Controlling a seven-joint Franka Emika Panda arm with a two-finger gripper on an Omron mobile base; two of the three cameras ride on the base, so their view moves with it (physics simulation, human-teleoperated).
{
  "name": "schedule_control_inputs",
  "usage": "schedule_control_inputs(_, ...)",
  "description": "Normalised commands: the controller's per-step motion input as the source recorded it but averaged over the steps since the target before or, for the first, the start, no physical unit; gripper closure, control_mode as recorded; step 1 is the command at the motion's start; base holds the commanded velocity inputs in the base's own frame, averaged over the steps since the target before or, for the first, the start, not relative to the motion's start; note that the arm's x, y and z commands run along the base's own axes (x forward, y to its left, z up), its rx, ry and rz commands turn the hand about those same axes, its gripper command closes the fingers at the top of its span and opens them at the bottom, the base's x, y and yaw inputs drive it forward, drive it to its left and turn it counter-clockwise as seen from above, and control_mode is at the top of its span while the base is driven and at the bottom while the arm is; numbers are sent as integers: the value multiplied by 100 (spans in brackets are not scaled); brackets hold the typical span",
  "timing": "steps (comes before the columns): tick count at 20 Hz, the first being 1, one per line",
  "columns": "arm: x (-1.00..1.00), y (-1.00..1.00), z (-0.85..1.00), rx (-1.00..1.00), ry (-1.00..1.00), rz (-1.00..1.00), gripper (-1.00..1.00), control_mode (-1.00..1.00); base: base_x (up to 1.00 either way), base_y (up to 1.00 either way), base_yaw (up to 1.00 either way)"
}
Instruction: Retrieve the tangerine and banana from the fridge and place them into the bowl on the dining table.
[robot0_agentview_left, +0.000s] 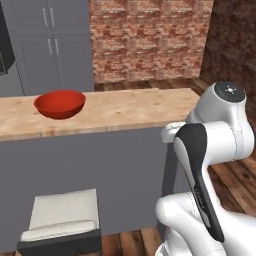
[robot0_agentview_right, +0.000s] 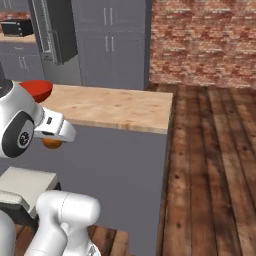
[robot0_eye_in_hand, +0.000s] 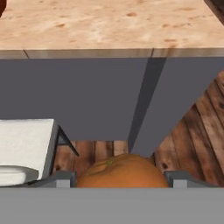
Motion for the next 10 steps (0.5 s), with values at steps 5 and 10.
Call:
schedule_control_inputs(5,0,0,0,0,0,0,100,100,0,51,-15)
schedule_control_inputs(10,0,0,0,0,0,0,100,100,0,46,-13)
